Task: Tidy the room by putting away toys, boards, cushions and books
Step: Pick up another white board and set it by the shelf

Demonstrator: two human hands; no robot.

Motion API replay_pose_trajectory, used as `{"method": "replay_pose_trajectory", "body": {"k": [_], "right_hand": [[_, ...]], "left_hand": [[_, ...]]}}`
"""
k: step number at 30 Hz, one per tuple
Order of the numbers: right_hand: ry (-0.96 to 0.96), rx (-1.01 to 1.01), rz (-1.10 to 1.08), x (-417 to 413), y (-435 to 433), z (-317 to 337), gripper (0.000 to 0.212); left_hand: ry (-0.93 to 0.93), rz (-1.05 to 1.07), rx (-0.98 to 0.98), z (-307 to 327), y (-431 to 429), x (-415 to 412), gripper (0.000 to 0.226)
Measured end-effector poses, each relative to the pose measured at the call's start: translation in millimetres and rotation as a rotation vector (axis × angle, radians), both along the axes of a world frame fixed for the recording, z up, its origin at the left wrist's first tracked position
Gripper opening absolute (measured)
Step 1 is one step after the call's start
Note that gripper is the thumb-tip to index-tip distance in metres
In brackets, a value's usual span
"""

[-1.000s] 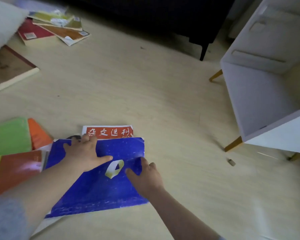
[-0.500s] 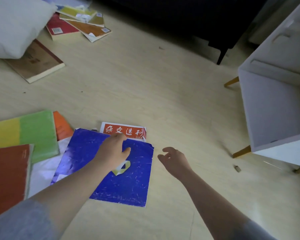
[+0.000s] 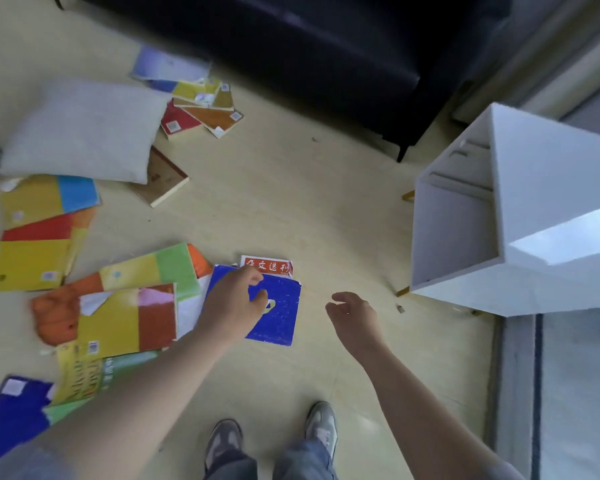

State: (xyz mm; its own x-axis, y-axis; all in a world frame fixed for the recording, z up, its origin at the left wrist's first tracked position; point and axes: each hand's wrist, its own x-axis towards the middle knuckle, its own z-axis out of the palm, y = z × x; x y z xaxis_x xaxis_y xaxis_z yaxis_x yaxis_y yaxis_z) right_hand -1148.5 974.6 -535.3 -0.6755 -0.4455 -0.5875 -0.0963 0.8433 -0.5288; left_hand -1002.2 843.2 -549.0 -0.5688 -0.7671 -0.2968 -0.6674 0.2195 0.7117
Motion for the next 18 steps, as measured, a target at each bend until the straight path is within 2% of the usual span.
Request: {"method": "replay_pose_trajectory", "body": {"k": [4, 8, 12, 18], "right_hand": [[-0.029, -0.035, -0.006, 51.1, 28.6, 133.0, 0.033], [-0.017, -0.085, 0.019, 101.0, 61.1, 230.4, 0.032], [-0.007, -0.139, 0.060, 157.9, 103.4, 299.1, 0.031], [-0.072, -0.176, 0.068, 225.3, 169.5, 359.6, 0.024]], "left_hand": [[0.025, 0.000, 0.023, 129.1, 37.2, 39.6, 0.020], [0.048, 0.016, 0.048, 220.6, 78.8, 85.3, 0.017], [0.068, 0.097, 0.028, 289.9, 125.2, 145.9, 0.019], [0.098, 0.187, 0.039, 359.1, 193.9, 230.8, 0.016]]}}
